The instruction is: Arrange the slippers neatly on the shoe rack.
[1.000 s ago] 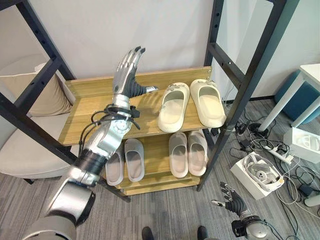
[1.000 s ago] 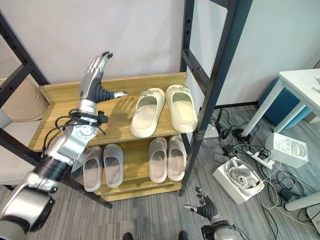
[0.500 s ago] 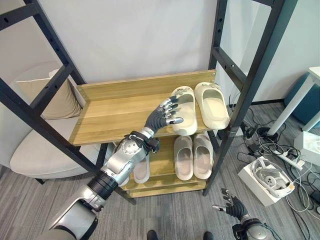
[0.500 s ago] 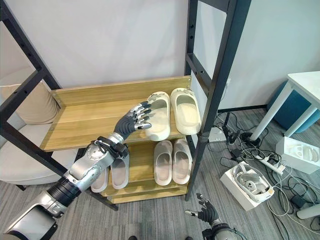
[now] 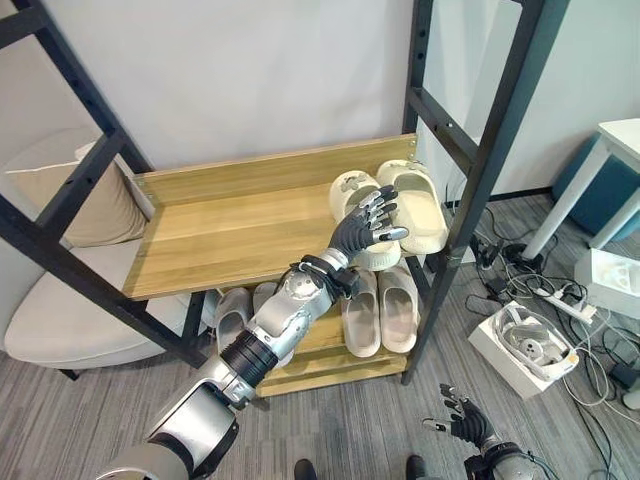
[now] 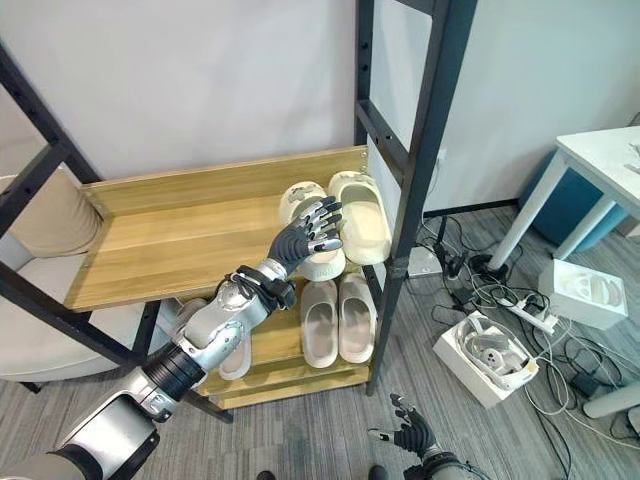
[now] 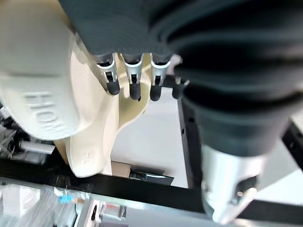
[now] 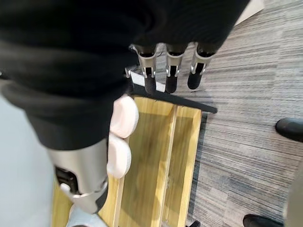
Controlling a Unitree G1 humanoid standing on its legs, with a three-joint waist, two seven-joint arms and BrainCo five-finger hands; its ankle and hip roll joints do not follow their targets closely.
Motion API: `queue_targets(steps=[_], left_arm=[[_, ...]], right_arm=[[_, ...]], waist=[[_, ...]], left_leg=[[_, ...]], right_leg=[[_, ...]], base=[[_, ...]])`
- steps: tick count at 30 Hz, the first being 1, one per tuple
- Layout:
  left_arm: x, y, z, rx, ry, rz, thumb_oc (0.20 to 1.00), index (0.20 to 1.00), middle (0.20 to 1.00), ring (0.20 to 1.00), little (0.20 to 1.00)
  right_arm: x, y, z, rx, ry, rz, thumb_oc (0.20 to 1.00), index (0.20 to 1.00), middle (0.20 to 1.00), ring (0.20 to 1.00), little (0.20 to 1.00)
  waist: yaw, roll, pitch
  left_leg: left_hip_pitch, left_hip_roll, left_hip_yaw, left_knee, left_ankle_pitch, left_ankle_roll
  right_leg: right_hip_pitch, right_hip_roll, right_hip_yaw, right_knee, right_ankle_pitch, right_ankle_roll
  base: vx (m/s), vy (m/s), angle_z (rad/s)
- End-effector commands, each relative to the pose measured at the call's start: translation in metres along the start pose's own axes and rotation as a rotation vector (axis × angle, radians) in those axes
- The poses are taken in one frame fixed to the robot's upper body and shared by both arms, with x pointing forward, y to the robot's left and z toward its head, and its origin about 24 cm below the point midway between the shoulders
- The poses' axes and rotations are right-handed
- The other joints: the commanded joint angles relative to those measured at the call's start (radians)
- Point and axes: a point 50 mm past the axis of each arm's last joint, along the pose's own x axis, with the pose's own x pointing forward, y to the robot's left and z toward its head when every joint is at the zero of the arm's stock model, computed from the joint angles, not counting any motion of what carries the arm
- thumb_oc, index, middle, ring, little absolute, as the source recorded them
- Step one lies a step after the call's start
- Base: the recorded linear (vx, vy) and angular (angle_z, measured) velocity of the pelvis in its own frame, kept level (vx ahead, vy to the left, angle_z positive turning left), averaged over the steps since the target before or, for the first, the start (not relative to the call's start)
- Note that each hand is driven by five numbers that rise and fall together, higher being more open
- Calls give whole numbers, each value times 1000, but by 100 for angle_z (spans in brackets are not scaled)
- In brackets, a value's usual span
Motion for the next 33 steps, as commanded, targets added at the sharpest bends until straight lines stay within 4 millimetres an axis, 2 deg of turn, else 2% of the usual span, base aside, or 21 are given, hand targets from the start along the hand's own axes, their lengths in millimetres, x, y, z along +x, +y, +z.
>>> queue_targets(steps=[1, 4, 5, 6, 7, 8, 9, 11, 13, 15, 18, 21, 22, 23, 24, 25, 26, 27, 28, 33], left_arm=[[2, 17, 55, 44, -311, 79, 1000, 1000, 1000, 1000, 1000], [-19, 15, 75, -65, -458, 26, 1000, 1000, 1000, 1000, 1000], [-25, 9, 80, -102, -492, -32, 1000, 1000, 1000, 1000, 1000], [-37, -2, 89, -144, -533, -167, 1000, 1000, 1000, 1000, 1000], [-42, -8, 90, -163, -530, -240, 1000, 1000, 1000, 1000, 1000], [-43, -7, 90, -164, -529, -241, 1000, 1000, 1000, 1000, 1000], [-51, -17, 87, -191, -500, -365, 1000, 1000, 1000, 1000, 1000], [-58, -26, 78, -194, -425, -481, 1000, 1000, 1000, 1000, 1000], [-62, -26, 74, -179, -384, -522, 1000, 1000, 1000, 1000, 1000], [-70, -28, 59, -151, -271, -598, 1000, 1000, 1000, 1000, 1000], [-83, -19, 36, -25, -75, -667, 1000, 1000, 1000, 1000, 1000], [-101, -8, 11, 19, 106, -692, 1000, 1000, 1000, 1000, 1000], [-122, 7, -25, 34, 288, -644, 1000, 1000, 1000, 1000, 1000], [-128, 12, -31, 56, 330, -631, 1000, 1000, 1000, 1000, 1000], [-145, 28, -51, 125, 430, -568, 1000, 1000, 1000, 1000, 1000], [-153, 34, -61, 140, 470, -523, 1000, 1000, 1000, 1000, 1000], [-169, 50, -80, 203, 543, -401, 1000, 1000, 1000, 1000, 1000], [-176, 56, -89, 220, 567, -332, 1000, 1000, 1000, 1000, 1000], [-196, 68, -112, 217, 648, -147, 1000, 1000, 1000, 1000, 1000], [-223, 79, -145, 116, 728, 188, 1000, 1000, 1000, 1000, 1000]], right_arm=[[4, 9, 26, 37, -146, 8, 1000, 1000, 1000, 1000, 1000], [3, 11, 25, 57, -153, 15, 1000, 1000, 1000, 1000, 1000], [2, 13, 23, 65, -151, 22, 1000, 1000, 1000, 1000, 1000], [2, 14, 22, 78, -152, 30, 1000, 1000, 1000, 1000, 1000], [1, 16, 23, 81, -155, 40, 1000, 1000, 1000, 1000, 1000], [1, 16, 22, 81, -154, 41, 1000, 1000, 1000, 1000, 1000], [2, 17, 24, 82, -161, 56, 1000, 1000, 1000, 1000, 1000], [2, 17, 24, 75, -165, 68, 1000, 1000, 1000, 1000, 1000], [2, 17, 24, 71, -165, 71, 1000, 1000, 1000, 1000, 1000], [3, 16, 23, 52, -164, 80, 1000, 1000, 1000, 1000, 1000], [4, 13, 22, 27, -155, 93, 1000, 1000, 1000, 1000, 1000], [6, 13, 22, 8, -151, 110, 1000, 1000, 1000, 1000, 1000], [7, 11, 24, -3, -150, 122, 1000, 1000, 1000, 1000, 1000], [7, 11, 24, -3, -150, 123, 1000, 1000, 1000, 1000, 1000], [8, 11, 25, -2, -148, 126, 1000, 1000, 1000, 1000, 1000], [9, 11, 25, 1, -147, 127, 1000, 1000, 1000, 1000, 1000], [10, 11, 26, 13, -147, 122, 1000, 1000, 1000, 1000, 1000], [10, 10, 27, 15, -147, 117, 1000, 1000, 1000, 1000, 1000], [11, 10, 28, 24, -143, 102, 1000, 1000, 1000, 1000, 1000], [13, 1, 22, 19, -94, 40, 1000, 1000, 1000, 1000, 1000]], waist=[[10, -67, 19], [17, -71, 15], [21, -72, 12], [29, -72, 11], [34, -72, 10], [34, -73, 9], [44, -72, 8], [55, -71, 6], [60, -71, 5], [66, -70, 4], [77, -65, 6], [84, -63, 7], [89, -61, 9], [91, -60, 8], [96, -62, 7], [97, -62, 6], [99, -63, 5], [99, -63, 4], [103, -65, 6], [102, -69, 0]], left_leg=[[63, -10, -42, -7, -62, -39], [63, -8, -39, -7, -64, -42], [63, -8, -40, -7, -64, -42], [64, -8, -43, -7, -65, -42], [64, -8, -45, -7, -66, -42], [64, -8, -45, -7, -66, -42], [64, -9, -48, -7, -67, -43], [63, -10, -52, -7, -66, -42], [62, -10, -54, -7, -66, -42], [61, -11, -58, -7, -66, -42], [60, -13, -65, -7, -64, -40], [59, -15, -70, -7, -62, -38], [60, -16, -74, -7, -62, -36], [61, -17, -74, -7, -63, -35], [62, -18, -75, -7, -63, -34], [64, -17, -75, -7, -64, -33], [65, -18, -77, -7, -64, -31], [66, -19, -79, -7, -65, -30], [73, -20, -81, -7, -70, -28], [67, -24, -84, -7, -65, -23]], right_leg=[[6, 2, -90, -18, 16, 29], [9, 1, -92, -19, 14, 30], [11, 1, -93, -20, 14, 30], [13, 0, -95, -20, 14, 30], [15, 0, -96, -21, 14, 30], [16, 0, -96, -21, 14, 30], [18, -1, -101, -21, 14, 31], [21, -1, -107, -20, 14, 31], [21, -2, -109, -21, 14, 32], [23, -2, -114, -21, 14, 32], [26, -3, -121, -19, 13, 34], [27, -5, -127, -16, 14, 36], [28, -7, -129, -15, 14, 35], [29, -7, -130, -15, 14, 35], [30, -9, -127, -15, 13, 35], [30, -10, -127, -15, 12, 34], [31, -10, -125, -14, 11, 32], [32, -11, -124, -14, 11, 32], [37, -10, -122, -13, 6, 30], [32, -14, -125, -13, 10, 25]], base=[[0, 0, 0], [3, 3, 1], [5, 15, 4], [5, 11, 5], [1, 9, 5], [2, 8, 4], [-2, 11, 4], [-1, 10, 9], [2, 5, 11], [2, 3, 2], [0, 0, 0], [1, 6, 1], [0, 0, 0], [0, 0, 0], [0, 0, 0], [3, 32, 4], [-3, 24, 5], [1, 33, 8], [-11, 25, 12], [-7, 19, 10]])
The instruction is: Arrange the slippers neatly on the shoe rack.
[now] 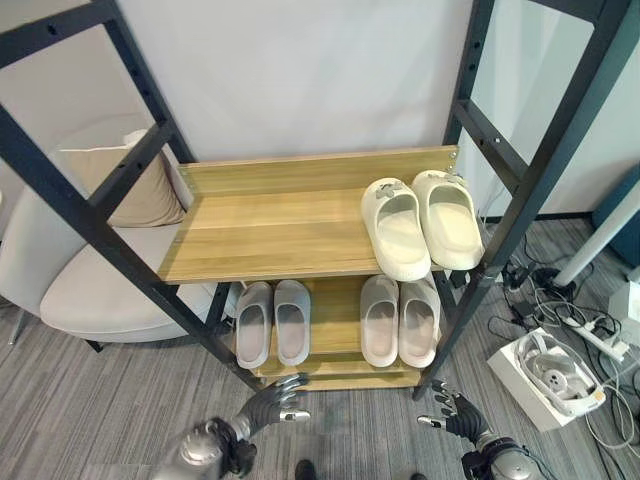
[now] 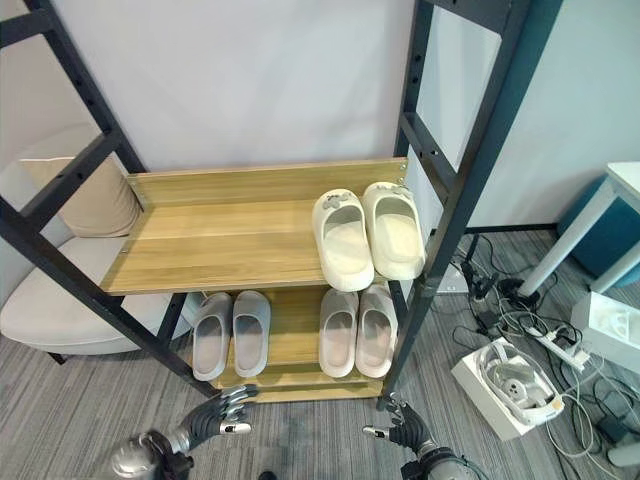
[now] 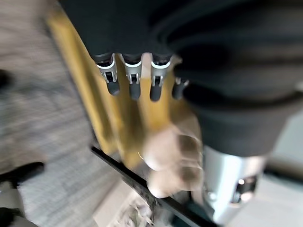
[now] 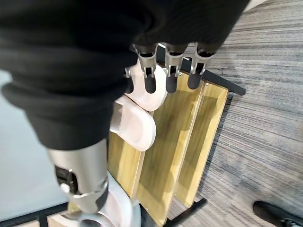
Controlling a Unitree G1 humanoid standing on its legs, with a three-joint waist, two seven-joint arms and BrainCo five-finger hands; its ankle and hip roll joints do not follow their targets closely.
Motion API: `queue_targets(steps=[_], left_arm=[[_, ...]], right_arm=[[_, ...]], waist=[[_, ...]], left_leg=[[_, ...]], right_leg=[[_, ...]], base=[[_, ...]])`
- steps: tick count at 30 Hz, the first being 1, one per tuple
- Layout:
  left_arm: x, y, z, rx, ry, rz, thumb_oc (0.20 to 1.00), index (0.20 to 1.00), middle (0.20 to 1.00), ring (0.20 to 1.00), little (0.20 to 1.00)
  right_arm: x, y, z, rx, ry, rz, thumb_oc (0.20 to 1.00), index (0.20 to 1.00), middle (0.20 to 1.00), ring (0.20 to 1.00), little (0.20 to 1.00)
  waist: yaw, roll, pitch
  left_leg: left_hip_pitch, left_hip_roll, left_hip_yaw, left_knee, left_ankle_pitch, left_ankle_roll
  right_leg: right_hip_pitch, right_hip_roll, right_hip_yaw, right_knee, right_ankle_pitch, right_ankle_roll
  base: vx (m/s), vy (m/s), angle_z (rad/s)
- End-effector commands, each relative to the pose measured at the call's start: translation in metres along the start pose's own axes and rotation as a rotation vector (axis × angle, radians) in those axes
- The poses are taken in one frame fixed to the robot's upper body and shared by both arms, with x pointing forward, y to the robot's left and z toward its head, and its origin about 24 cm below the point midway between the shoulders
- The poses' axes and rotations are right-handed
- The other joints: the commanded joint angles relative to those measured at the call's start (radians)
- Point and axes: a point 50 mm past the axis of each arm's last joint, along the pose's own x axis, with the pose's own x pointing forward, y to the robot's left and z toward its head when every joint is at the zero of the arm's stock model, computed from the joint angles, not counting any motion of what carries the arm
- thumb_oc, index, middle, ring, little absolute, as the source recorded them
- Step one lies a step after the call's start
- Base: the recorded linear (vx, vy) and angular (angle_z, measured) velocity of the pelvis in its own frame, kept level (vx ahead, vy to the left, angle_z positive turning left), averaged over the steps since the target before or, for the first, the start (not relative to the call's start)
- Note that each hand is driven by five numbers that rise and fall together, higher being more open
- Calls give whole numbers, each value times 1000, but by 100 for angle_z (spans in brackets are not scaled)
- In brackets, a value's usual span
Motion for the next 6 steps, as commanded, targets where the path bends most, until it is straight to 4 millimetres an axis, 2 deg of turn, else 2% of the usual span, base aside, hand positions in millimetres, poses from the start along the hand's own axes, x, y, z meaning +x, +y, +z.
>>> queue_targets(steps=[1, 2, 3, 6], left_arm=[[15, 17, 53, 78, -178, 105, 1000, 1000, 1000, 1000, 1000], [17, 18, 48, 30, -173, 145, 1000, 1000, 1000, 1000, 1000], [21, 23, 36, -41, -136, 255, 1000, 1000, 1000, 1000, 1000], [22, 29, 29, -49, -107, 328, 1000, 1000, 1000, 1000, 1000]], right_arm=[[7, -6, 19, 1, -70, -51, 1000, 1000, 1000, 1000, 1000], [7, -8, 18, 8, -63, -69, 1000, 1000, 1000, 1000, 1000], [6, -13, 14, 28, -50, -113, 1000, 1000, 1000, 1000, 1000], [6, -15, 12, 31, -43, -134, 1000, 1000, 1000, 1000, 1000]], waist=[[7, -31, 18], [7, -33, 17], [6, -36, 14], [6, -39, 12]], left_leg=[[38, -13, -30, -6, -54, -21], [39, -13, -29, -6, -53, -20], [41, -13, -27, -6, -52, -19], [45, -12, -22, -6, -54, -19]], right_leg=[[-34, -5, -69, -2, 38, 23], [-34, -5, -70, -1, 39, 22], [-35, -6, -67, 0, 39, 21], [-33, -7, -66, 0, 38, 20]], base=[[0, 0, 0], [0, 0, 0], [0, 0, 0], [0, 0, 0]])
